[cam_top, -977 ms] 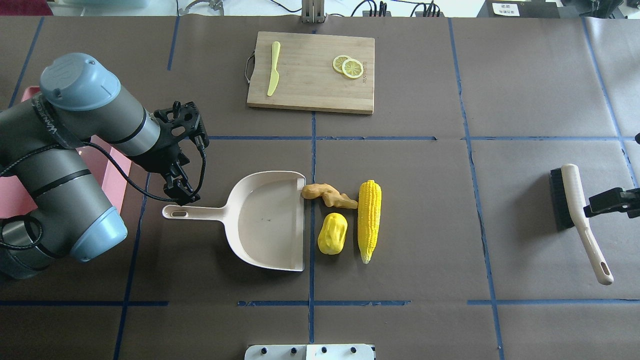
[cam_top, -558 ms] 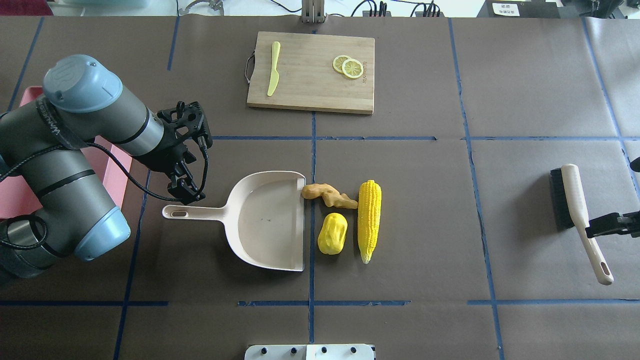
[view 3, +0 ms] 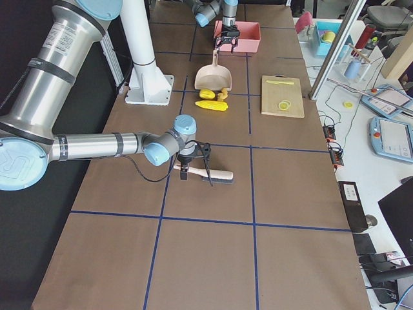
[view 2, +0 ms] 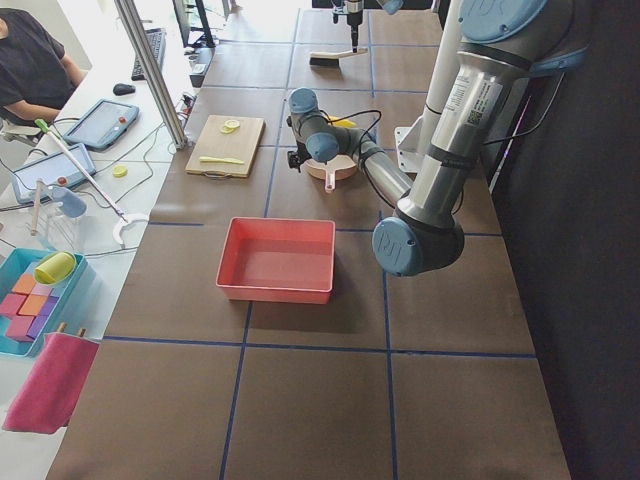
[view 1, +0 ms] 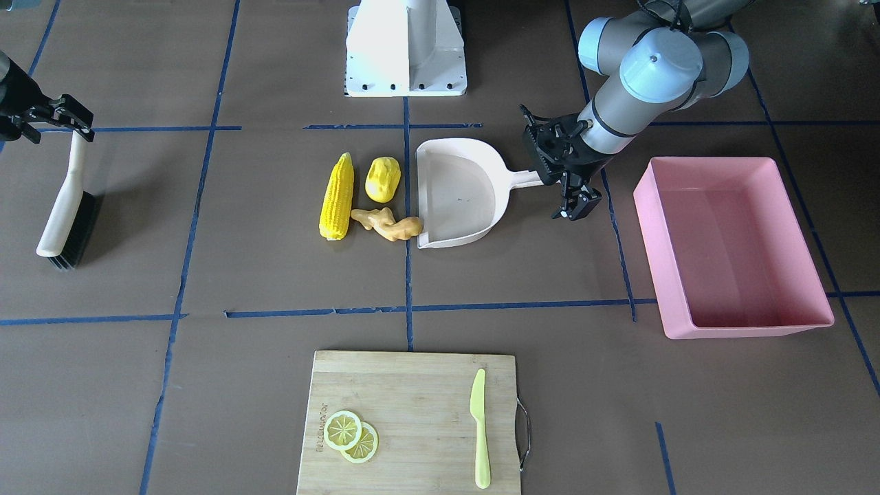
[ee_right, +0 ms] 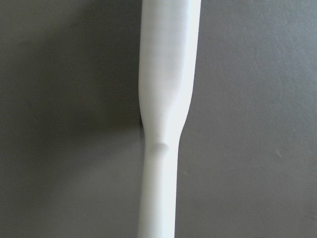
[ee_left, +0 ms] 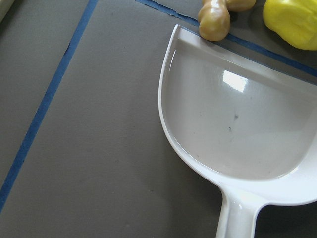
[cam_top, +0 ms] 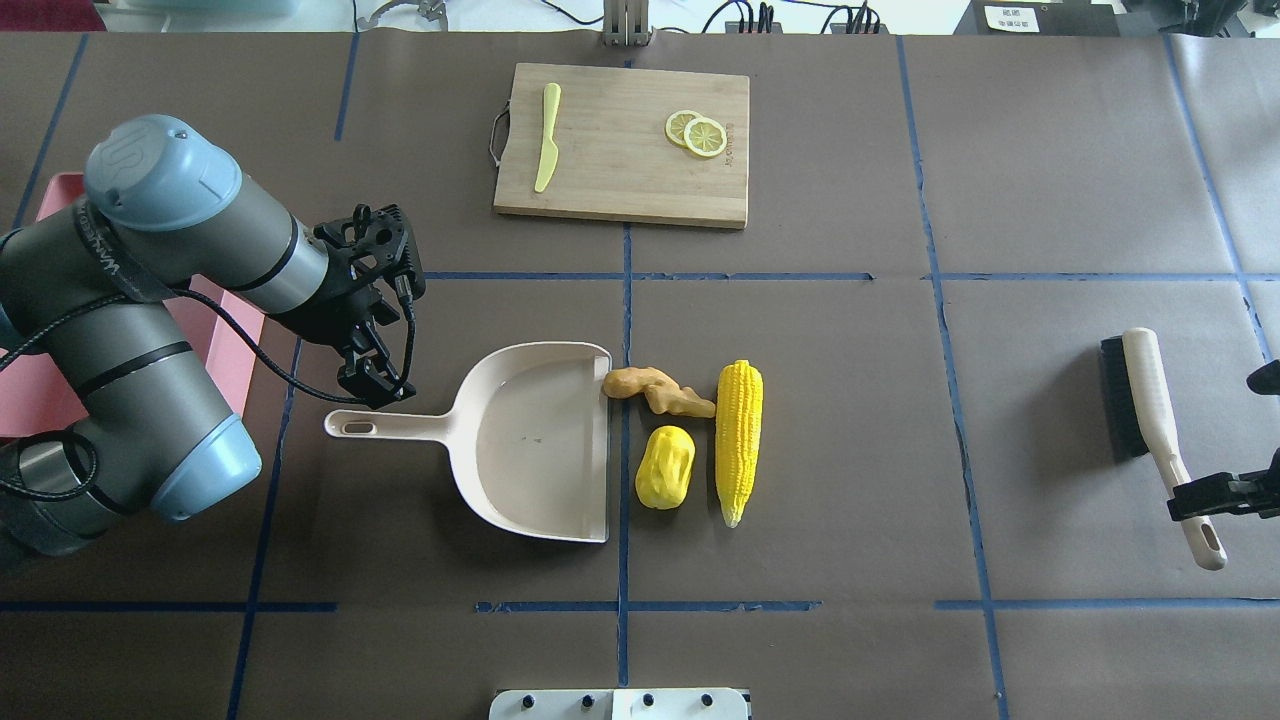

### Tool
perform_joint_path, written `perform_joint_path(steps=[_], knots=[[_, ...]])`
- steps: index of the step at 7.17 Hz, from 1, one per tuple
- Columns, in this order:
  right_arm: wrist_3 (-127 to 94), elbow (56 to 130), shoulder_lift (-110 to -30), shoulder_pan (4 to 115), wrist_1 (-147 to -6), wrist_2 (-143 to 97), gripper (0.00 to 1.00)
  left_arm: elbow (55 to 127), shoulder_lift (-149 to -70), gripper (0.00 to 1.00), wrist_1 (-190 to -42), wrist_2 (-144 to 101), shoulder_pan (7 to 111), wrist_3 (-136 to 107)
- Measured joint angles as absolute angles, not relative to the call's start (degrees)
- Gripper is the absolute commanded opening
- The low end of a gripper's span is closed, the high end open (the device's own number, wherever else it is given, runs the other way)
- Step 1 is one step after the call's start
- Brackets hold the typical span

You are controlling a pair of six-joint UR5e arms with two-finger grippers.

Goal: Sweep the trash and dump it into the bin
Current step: 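Move the left gripper to the dustpan handle while the right gripper reaches the brush handle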

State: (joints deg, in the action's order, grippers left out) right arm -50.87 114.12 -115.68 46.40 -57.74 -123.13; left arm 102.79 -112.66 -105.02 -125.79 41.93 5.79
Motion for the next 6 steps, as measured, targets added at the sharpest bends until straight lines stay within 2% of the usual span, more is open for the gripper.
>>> perform_joint_path(steps=[1, 3, 4, 5, 6], knots=[[-52.17, 113.94, -115.62, 45.08, -57.63, -122.31, 0.9, 102.1, -112.54, 1.0, -106.36, -125.78, 41.93, 5.72], [-54.21, 113.61, -115.32, 42.62, -57.52, -120.15, 0.32, 101.42, -112.44, 1.0, -107.34, -125.83, 41.92, 5.77], [-54.56, 113.6, -115.26, 42.23, -57.47, -119.88, 0.15, 101.37, -112.42, 1.0, -107.41, -125.85, 41.92, 5.77], [-54.66, 113.6, -115.26, 42.08, -57.45, -119.87, 0.02, 101.36, -112.43, 1.0, -107.38, -125.86, 41.86, 5.7], [-54.68, 113.82, -115.31, 42.07, -57.46, -120.01, 0.0, 101.36, -112.46, 1.0, -107.27, -125.88, 41.59, 5.58]])
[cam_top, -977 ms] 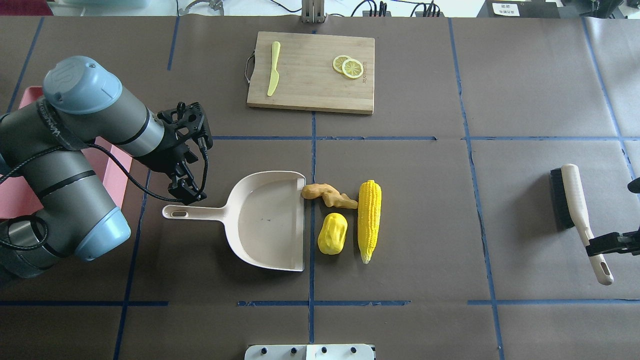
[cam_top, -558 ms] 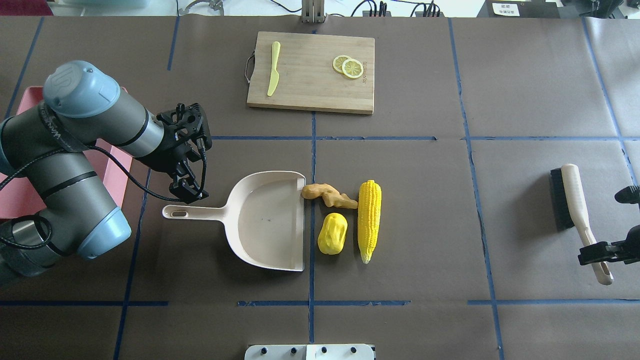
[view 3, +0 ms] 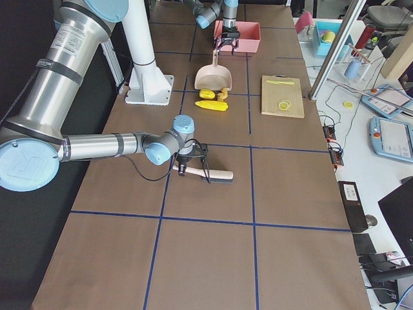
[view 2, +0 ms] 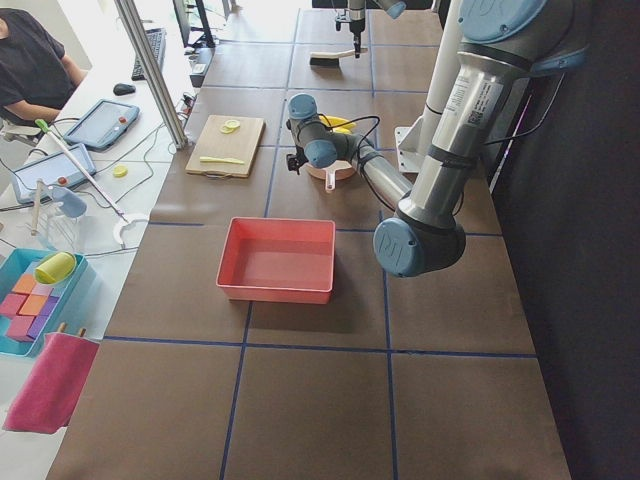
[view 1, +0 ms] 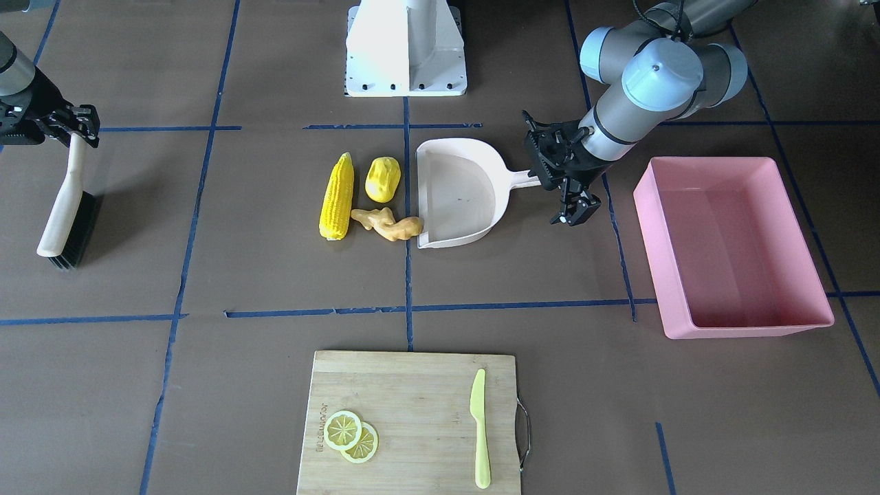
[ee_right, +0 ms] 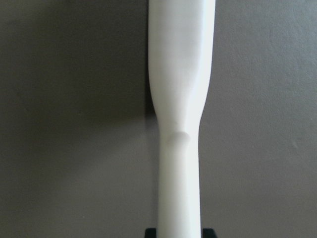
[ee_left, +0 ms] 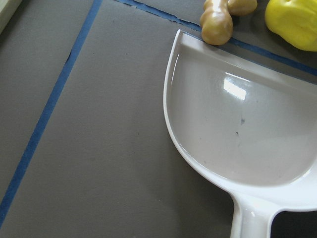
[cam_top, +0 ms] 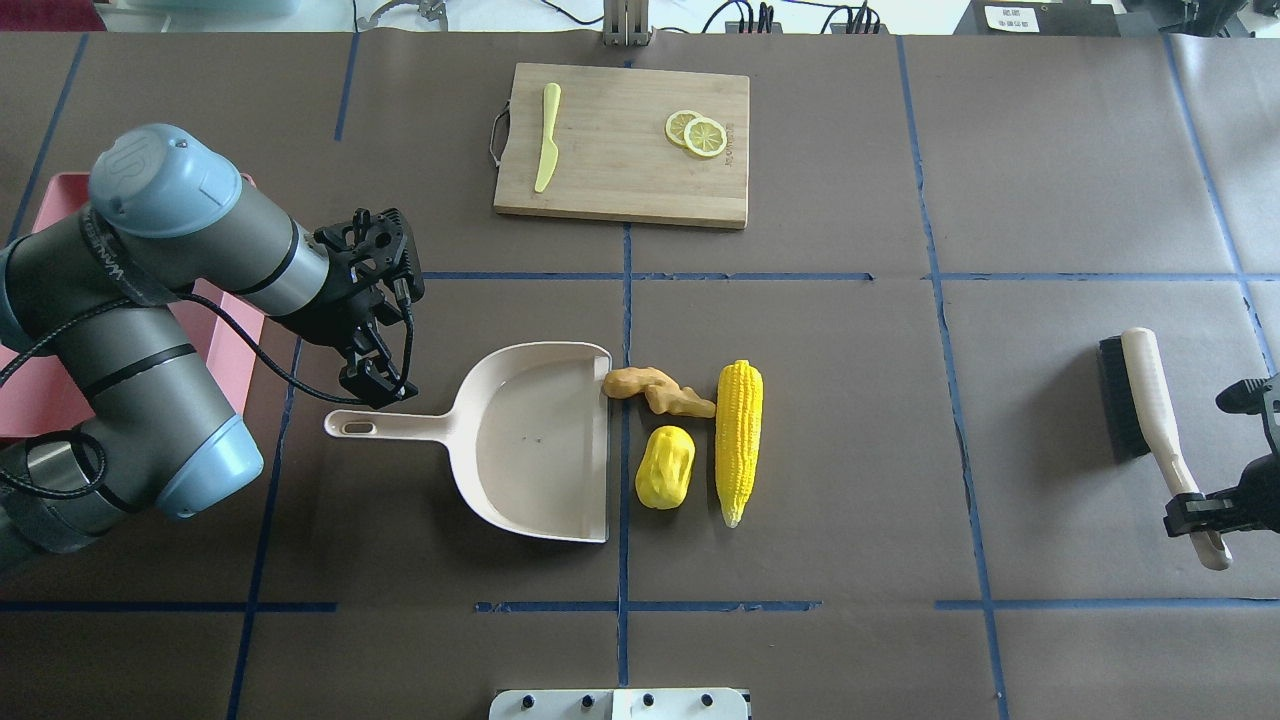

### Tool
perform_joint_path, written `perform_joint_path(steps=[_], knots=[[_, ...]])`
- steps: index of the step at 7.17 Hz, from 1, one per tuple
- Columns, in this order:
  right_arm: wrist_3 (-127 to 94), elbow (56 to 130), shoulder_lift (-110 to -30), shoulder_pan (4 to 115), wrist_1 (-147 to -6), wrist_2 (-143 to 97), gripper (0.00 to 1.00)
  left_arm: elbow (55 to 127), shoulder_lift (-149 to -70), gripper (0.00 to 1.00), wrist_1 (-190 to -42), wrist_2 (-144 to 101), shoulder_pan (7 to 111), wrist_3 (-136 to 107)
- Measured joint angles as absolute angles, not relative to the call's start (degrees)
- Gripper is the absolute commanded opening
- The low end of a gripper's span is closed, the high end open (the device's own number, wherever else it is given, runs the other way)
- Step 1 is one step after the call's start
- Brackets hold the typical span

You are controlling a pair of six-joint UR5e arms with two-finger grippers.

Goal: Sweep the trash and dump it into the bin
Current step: 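Grasp the dustpan handle with the left gripper while the right gripper lifts the brush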

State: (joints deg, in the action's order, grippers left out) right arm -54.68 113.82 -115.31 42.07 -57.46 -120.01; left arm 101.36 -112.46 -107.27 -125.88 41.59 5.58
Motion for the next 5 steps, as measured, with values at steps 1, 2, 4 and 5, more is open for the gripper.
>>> perform_joint_path(steps=[1, 2, 4, 5], knots=[[-54.62, 114.58, -115.29, 41.92, -57.49, -120.23, 0.0, 101.42, -112.43, 1.0, -107.17, -125.9, 40.72, 5.46], [-54.49, 115.52, -114.7, 40.74, -57.6, -120.49, 0.0, 101.64, -112.18, 1.0, -107.07, -125.92, 39.61, 5.37], [-54.41, 116.67, -111.72, 37.59, -57.88, -120.7, 0.0, 102.55, -110.59, 1.0, -107.07, -126.0, 37.5, 5.85], [-54.36, 117.39, -110.85, 36.86, -57.96, -120.69, 0.0, 102.83, -110.1, 1.0, -107.07, -125.93, 36.21, 6.84]])
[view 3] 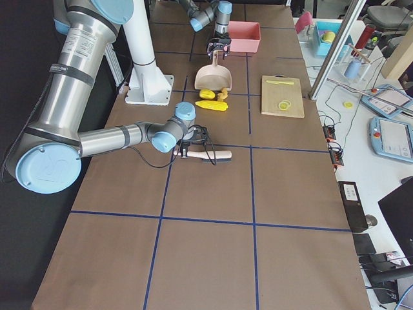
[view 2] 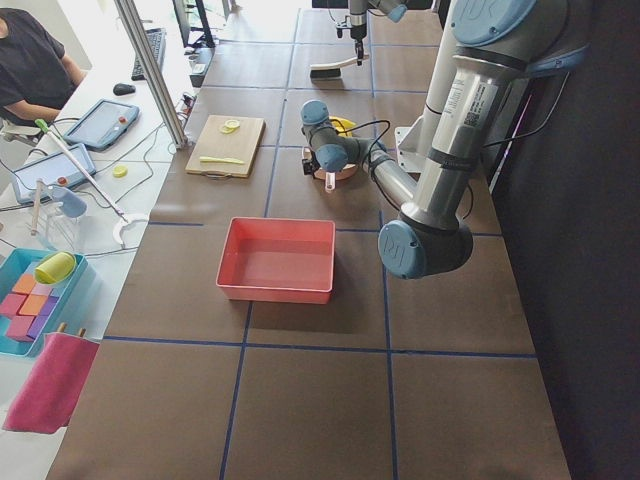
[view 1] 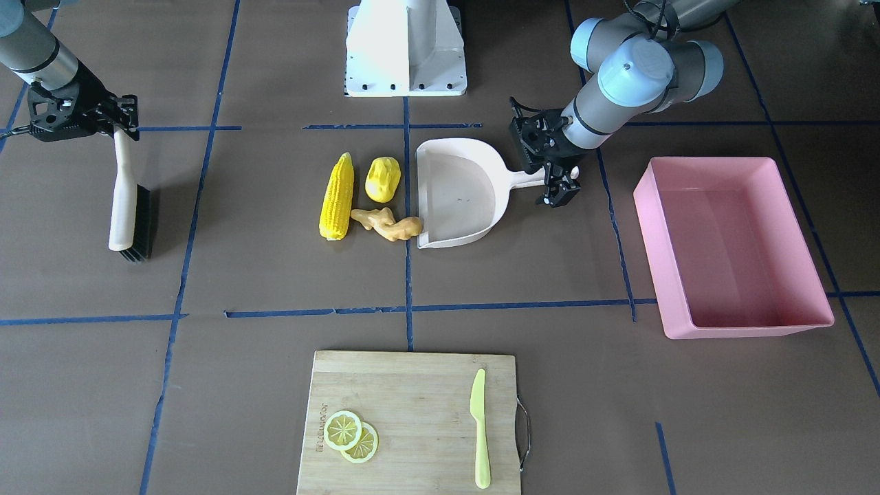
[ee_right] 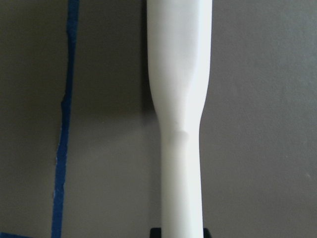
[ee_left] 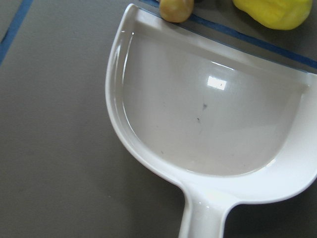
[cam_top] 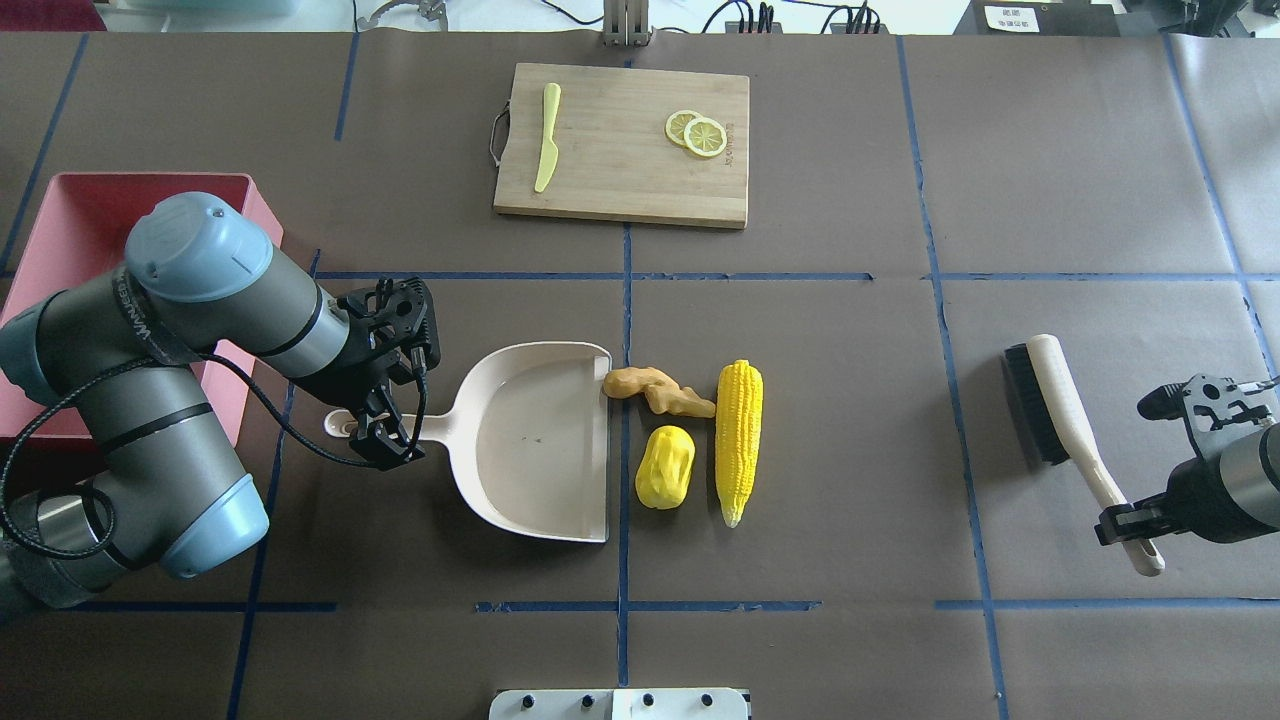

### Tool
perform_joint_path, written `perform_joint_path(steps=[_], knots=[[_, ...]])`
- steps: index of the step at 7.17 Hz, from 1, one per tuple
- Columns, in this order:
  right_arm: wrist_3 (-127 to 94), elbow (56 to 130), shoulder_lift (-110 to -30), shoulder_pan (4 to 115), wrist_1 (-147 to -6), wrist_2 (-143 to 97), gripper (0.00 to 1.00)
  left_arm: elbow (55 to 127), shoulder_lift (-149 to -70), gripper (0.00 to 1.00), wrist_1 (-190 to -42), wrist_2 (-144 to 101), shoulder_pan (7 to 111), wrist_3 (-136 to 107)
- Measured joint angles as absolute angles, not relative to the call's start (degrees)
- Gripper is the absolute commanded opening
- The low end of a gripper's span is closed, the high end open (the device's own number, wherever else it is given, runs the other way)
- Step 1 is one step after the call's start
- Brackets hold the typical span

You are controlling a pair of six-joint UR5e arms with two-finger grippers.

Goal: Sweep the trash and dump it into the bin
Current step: 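Grasp the dustpan handle with the left gripper while the right gripper lifts the brush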

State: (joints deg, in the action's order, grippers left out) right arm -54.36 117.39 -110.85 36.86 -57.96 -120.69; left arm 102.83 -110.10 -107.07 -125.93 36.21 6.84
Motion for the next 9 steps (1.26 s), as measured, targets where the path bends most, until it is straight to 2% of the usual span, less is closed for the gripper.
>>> perform_joint_path(steps=[3, 4, 5, 6, 8, 9], knots=[[-54.25, 120.74, -110.25, 36.21, -58.12, -120.68, 0.0, 102.7, -109.8, 0.99, -106.97, -125.54, 33.89, 10.44], [-54.31, 121.57, -110.17, 35.84, -58.16, -120.58, 0.0, 102.49, -109.78, 0.95, -106.97, -124.6, 33.53, 10.98], [-54.41, 122.1, -110.07, 35.21, -58.2, -120.37, 0.0, 102.33, -109.79, 0.85, -106.96, -123.03, 33.26, 11.48], [-54.53, 122.66, -109.98, 34.25, -58.24, -120.1, 0.0, 102.17, -109.83, 0.71, -106.92, -122.07, 33.17, 12.09], [-55.49, 123.36, -109.26, 31.91, -58.31, -119.5, 0.0, 101.99, -109.89, 0.37, -106.81, -121.53, 33.46, 12.74], [-57.22, 123.46, -108.08, 30.7, -58.89, -119.28, 0.0, 102.01, -109.9, 0.3, -106.79, -121.36, 33.69, 12.8]])
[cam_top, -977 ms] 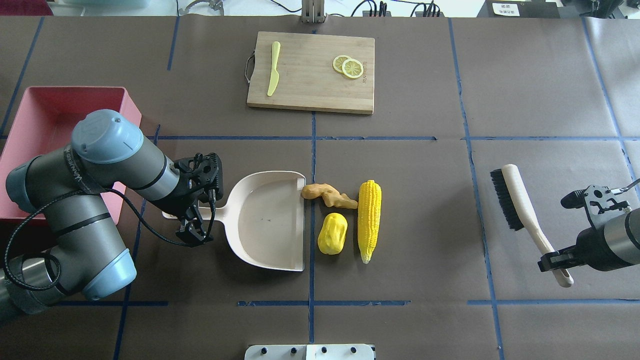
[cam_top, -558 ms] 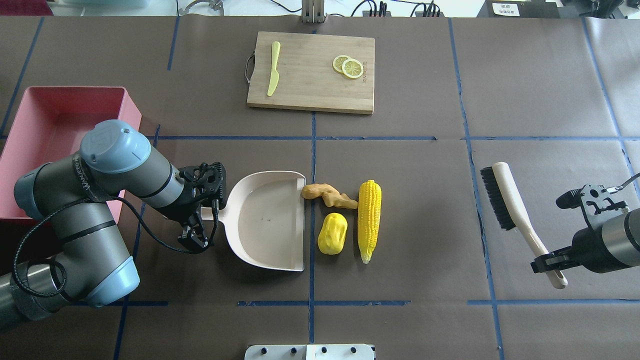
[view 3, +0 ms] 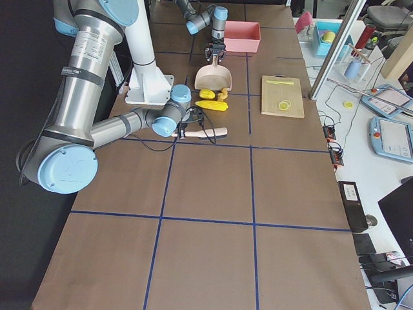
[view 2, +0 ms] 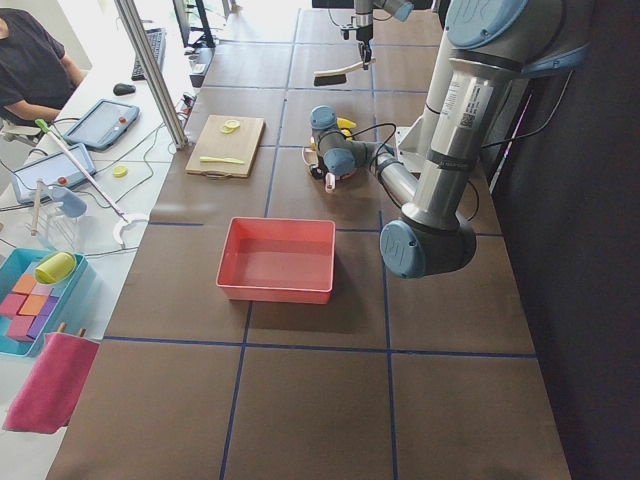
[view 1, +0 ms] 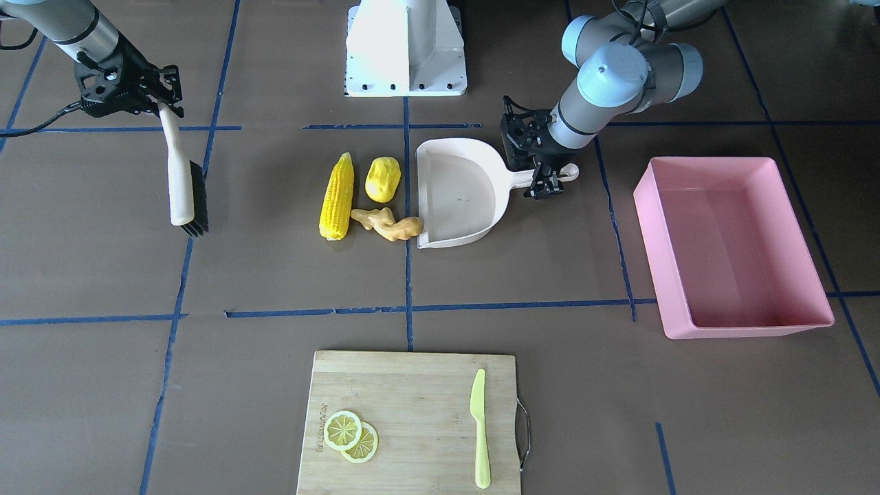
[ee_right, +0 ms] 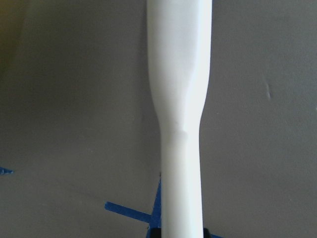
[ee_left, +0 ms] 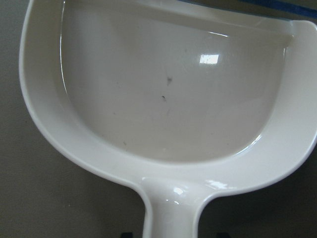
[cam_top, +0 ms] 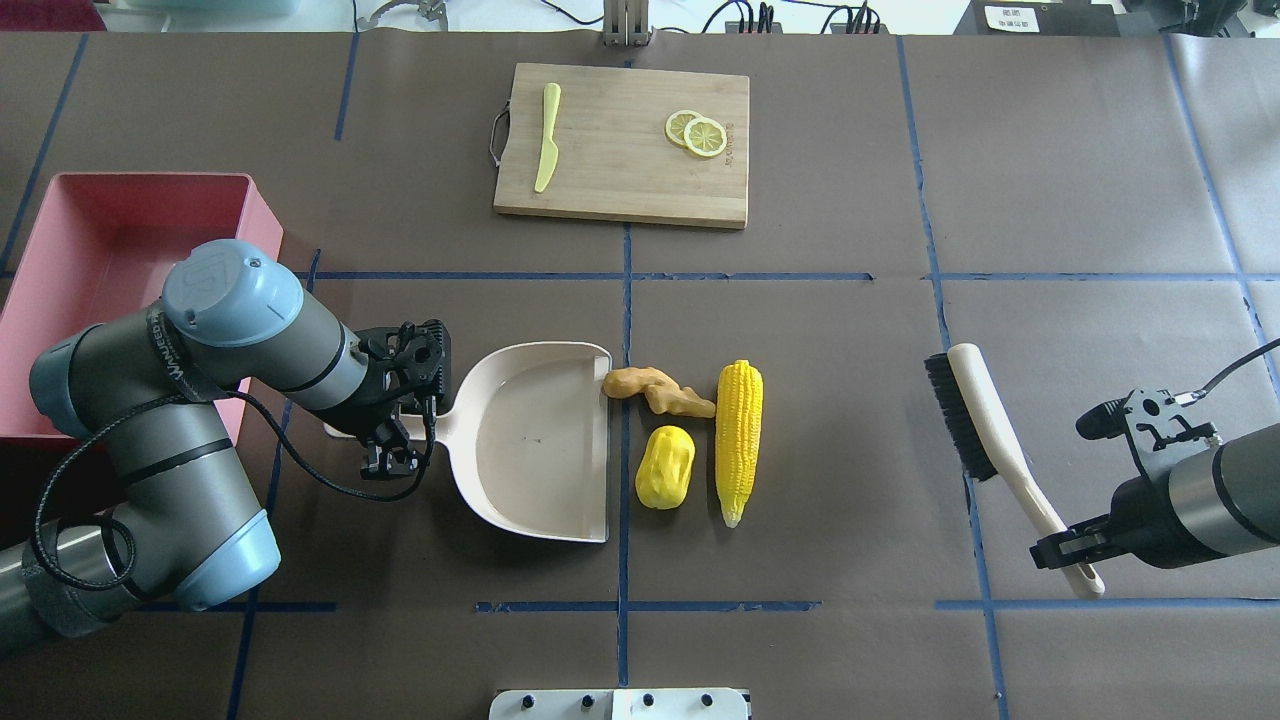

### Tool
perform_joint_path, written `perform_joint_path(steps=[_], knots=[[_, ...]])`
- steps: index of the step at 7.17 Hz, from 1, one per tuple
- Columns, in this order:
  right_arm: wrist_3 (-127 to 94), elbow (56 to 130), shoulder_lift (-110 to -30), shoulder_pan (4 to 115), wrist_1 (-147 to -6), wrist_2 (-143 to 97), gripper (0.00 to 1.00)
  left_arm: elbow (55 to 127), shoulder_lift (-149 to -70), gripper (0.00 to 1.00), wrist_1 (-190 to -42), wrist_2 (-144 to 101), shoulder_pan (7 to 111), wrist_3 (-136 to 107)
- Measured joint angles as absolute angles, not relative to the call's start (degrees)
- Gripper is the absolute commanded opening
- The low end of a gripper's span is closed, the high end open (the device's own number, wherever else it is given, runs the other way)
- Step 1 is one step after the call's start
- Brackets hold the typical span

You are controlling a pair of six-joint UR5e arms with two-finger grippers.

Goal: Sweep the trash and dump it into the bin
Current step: 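Grasp the dustpan handle with the left gripper while the right gripper lifts the brush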

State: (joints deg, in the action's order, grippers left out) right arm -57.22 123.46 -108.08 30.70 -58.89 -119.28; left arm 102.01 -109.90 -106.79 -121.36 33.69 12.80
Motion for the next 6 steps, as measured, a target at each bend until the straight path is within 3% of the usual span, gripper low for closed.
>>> perform_joint_path(steps=[2, 6], knots=[[-60.61, 123.97, -103.46, 28.11, -63.6, -118.04, 0.0, 102.64, -109.87, 0.2, -106.78, -118.99, 33.91, 12.83], [-66.91, 124.87, -88.42, 24.08, -81.2, -115.92, 0.0, 102.88, -109.84, 0.16, -106.7, -117.36, 33.7, 12.77]])
